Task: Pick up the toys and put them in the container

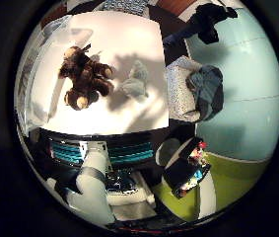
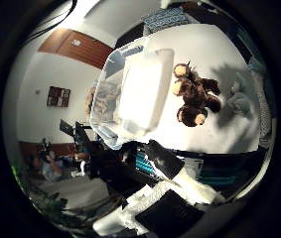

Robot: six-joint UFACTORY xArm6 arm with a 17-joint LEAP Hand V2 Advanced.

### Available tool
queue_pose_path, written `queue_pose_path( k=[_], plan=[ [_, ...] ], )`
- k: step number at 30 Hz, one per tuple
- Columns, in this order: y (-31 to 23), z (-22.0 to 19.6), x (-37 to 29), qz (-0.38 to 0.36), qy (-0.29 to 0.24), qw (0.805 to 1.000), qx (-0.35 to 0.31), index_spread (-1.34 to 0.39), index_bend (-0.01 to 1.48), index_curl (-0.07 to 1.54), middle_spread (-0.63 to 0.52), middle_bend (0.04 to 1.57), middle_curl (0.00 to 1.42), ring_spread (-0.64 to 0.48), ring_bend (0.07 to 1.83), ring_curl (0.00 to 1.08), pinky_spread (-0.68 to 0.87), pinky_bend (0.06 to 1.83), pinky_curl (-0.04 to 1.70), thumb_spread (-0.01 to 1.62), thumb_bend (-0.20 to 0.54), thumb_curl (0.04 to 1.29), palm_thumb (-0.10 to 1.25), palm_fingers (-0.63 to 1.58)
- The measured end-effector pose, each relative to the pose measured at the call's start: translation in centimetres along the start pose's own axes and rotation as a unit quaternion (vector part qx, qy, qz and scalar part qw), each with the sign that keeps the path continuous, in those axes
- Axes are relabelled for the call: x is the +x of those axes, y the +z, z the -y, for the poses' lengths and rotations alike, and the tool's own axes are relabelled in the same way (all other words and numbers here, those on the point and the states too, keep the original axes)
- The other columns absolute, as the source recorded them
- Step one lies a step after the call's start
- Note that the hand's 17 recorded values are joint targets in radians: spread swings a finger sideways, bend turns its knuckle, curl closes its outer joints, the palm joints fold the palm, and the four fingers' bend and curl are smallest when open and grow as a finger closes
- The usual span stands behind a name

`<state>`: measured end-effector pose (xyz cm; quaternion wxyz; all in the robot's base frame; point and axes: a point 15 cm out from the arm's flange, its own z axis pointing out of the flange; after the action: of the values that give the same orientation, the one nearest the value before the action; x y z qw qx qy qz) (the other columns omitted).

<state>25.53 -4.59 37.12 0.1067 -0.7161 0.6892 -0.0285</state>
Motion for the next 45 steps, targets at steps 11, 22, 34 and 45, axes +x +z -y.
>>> queue_pose_path(
  k=[11,22,34,45],
  plan=[
    [-0.6,2.3,2.2,-0.005,0.032,0.999,0.001,-0.36,0.17,0.3,0.05,0.18,0.28,0.22,0.25,0.25,0.44,0.42,0.29,1.12,-0.02,0.33,0.58,0.16],
    [2.1,3.2,12.9,-0.004,0.183,0.983,-0.005,-0.22,0.15,0.27,0.12,0.2,0.3,0.23,0.29,0.26,0.45,0.44,0.3,1.13,-0.021,0.34,0.59,0.14],
    [7.8,3.9,17.2,0.023,0.258,0.966,0.023,-0.13,0.16,0.26,0.22,0.19,0.31,0.25,0.31,0.26,0.46,0.48,0.3,1.12,-0.021,0.35,0.6,0.09],
    [16.2,0.7,17.9,0.045,0.291,0.955,-0.033,-0.12,0.16,0.27,0.23,0.19,0.31,0.27,0.32,0.26,0.47,0.49,0.3,1.13,-0.024,0.34,0.57,0.06]
  ],
)
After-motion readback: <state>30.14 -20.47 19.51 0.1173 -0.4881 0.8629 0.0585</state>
